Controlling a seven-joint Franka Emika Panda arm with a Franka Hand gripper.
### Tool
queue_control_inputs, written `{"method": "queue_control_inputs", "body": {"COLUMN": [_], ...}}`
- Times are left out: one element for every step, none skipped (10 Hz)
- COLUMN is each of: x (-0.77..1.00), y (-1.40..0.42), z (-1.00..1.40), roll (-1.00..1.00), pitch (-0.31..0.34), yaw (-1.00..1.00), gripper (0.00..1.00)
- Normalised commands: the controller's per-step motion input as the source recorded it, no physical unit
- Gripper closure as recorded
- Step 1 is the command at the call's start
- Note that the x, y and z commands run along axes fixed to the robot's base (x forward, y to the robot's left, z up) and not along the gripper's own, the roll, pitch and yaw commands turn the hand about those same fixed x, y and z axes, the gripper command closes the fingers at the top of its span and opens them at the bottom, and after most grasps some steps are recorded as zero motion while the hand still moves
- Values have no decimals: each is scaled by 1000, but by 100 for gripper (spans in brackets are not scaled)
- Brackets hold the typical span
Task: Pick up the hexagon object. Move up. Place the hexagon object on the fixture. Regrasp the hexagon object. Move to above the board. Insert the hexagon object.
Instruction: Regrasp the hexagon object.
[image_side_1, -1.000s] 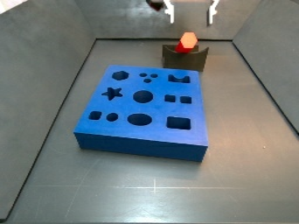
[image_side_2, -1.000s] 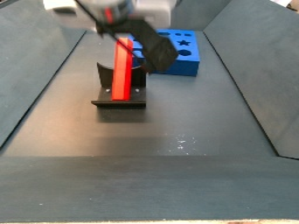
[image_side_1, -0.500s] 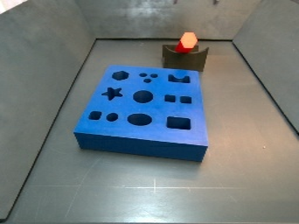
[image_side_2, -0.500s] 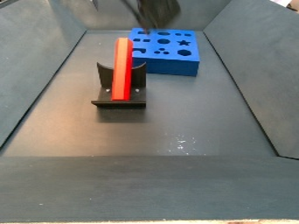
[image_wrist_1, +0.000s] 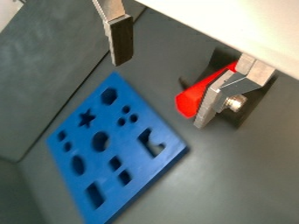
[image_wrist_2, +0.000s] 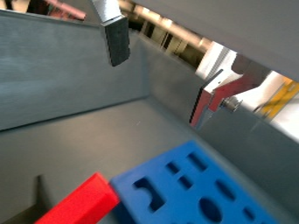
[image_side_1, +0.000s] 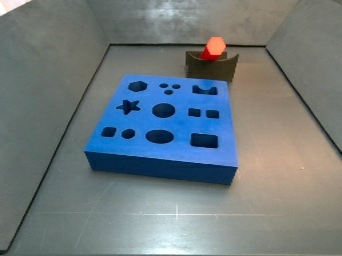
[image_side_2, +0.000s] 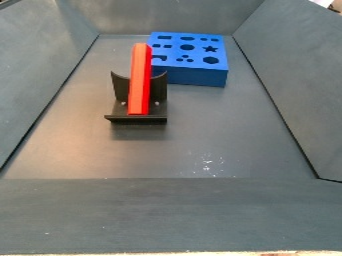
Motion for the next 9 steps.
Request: {"method": "queue_control_inputs", "body": {"x": [-11,-16,-18,-12,-4,0,7,7,9], "y": [-13,-20,-22,-20,-19,-16,-20,-16,-18], "z": [-1,10,19,13,5,8,11,9,10], "roll": [1000,1000,1000,1000,1000,1000,1000,1000,1000], "pitch": [52,50,47,44,41,40,38,39,45], "yaw": [25,25,25,26,27,28,29,31,33], "gripper": [0,0,0,0,0,0,0,0,0]}}
